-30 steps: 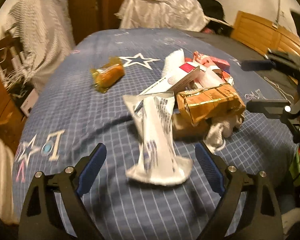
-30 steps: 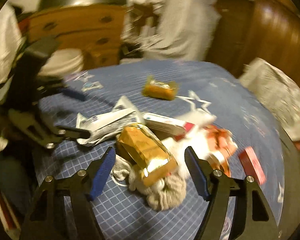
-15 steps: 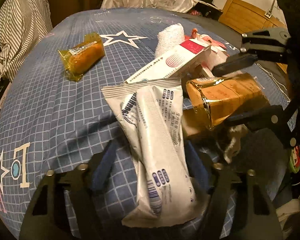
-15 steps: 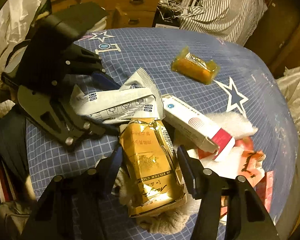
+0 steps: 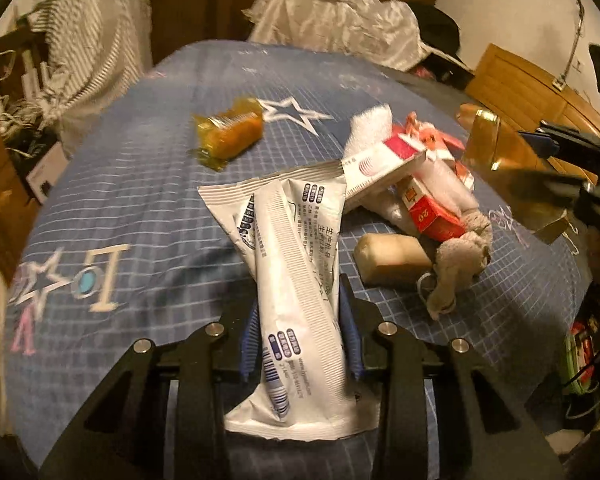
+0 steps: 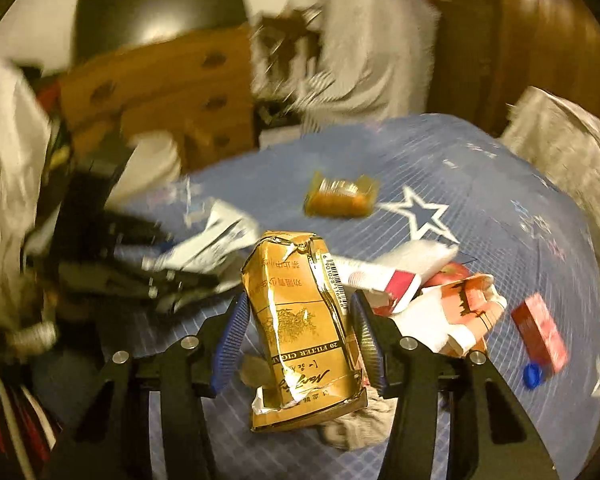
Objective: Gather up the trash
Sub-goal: 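Grasp the white wrapper packet with the left tool while the right tool grasps the gold cigarette pack, then carry both items to the white bucket and open both tools to drop them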
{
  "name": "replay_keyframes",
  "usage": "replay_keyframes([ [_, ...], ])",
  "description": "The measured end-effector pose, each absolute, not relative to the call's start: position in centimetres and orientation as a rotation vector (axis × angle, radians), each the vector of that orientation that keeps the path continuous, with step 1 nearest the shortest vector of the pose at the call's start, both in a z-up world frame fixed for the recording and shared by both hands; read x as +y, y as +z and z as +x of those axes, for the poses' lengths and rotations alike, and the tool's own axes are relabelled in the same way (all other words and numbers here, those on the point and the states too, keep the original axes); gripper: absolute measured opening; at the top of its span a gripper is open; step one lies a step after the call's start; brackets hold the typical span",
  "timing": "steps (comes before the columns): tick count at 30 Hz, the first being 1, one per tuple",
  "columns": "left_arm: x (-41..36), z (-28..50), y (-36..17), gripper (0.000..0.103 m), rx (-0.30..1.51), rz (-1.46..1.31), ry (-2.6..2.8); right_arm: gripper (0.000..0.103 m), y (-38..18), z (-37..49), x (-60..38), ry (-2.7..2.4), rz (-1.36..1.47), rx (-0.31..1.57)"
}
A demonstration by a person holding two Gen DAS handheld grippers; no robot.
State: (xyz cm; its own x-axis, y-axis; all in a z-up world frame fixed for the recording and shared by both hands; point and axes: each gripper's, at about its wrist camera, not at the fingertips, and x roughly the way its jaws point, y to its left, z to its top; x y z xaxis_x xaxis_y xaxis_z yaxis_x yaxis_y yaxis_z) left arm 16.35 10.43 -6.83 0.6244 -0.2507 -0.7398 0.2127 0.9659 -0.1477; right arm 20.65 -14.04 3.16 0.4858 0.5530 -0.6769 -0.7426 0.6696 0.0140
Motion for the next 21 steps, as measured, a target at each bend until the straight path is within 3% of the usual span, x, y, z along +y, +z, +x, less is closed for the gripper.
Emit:
replay_keyframes([
  [11, 16.6, 13.6, -1.0, 0.033, 0.743, -0.055, -0.034, 0.054, 5.0, 20.4, -8.2, 0.710, 0.000, 0.698],
  [21, 31.4, 9.9, 2.4, 0.033, 0.711, -0.122, 0.272, 0.054, 6.9, 22.6, 7.3, 0.818, 0.025, 0.729],
])
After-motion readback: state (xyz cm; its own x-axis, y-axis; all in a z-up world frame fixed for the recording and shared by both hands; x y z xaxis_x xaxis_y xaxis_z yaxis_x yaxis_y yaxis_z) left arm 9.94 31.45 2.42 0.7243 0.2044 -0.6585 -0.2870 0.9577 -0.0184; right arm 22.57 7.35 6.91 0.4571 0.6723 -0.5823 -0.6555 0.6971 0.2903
